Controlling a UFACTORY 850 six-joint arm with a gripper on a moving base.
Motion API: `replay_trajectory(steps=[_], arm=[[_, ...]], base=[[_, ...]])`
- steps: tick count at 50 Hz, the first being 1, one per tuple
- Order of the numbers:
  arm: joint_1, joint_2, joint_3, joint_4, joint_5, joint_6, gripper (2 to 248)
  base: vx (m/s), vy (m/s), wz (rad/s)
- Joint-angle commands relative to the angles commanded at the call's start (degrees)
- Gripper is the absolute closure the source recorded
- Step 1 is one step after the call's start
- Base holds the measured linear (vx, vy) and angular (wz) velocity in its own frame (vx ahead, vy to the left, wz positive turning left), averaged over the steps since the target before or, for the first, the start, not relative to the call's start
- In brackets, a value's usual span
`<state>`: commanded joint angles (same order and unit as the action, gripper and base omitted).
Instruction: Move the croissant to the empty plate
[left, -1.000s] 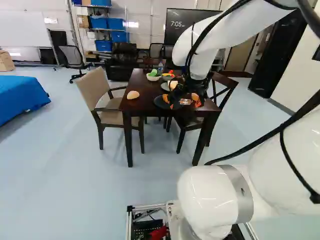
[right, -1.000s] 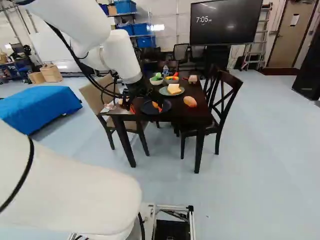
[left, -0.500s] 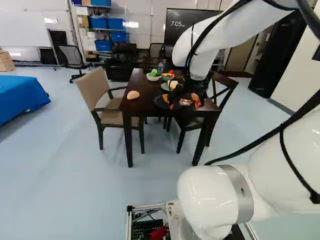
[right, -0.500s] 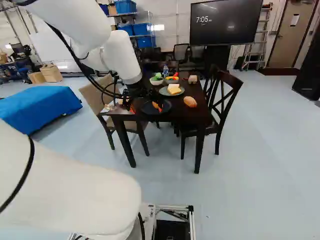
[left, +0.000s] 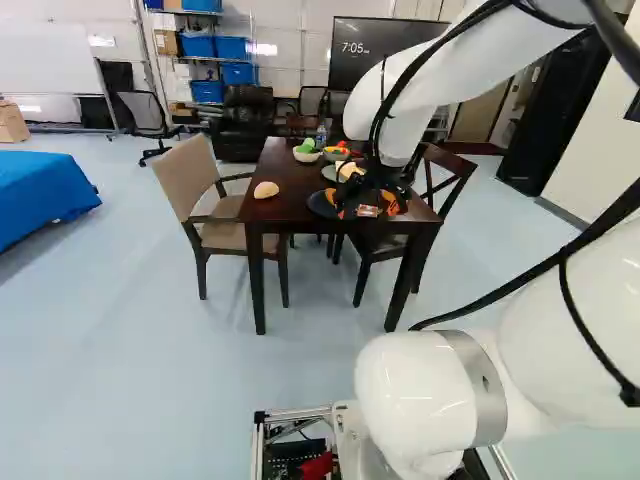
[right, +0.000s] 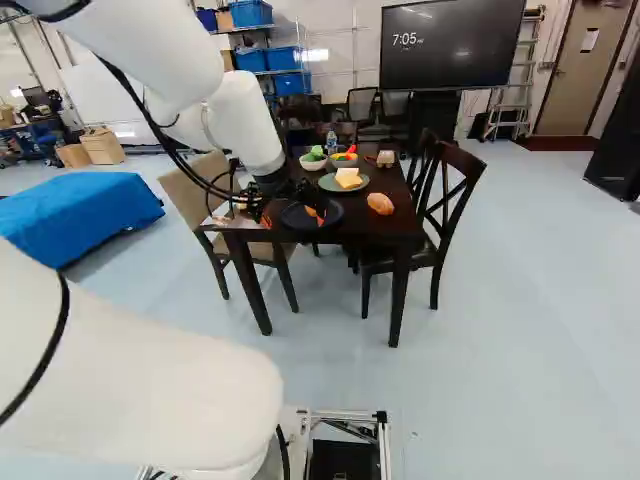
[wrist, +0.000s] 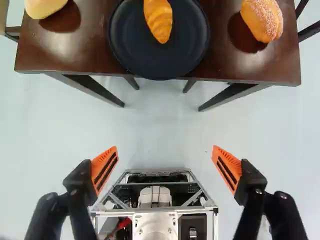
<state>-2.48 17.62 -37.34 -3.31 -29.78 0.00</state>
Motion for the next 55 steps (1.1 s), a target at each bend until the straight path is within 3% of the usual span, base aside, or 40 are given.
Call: replay_trajectory(steps=[28,55], arm=[[0.33,-0.21,4.28,0.44,10.55,0.00,3],[0.79,-0.52,10.31,1.06,25.43,0.00,3]], base=[[0.000,0.000,0.000],[0.000,0.000,0.000]])
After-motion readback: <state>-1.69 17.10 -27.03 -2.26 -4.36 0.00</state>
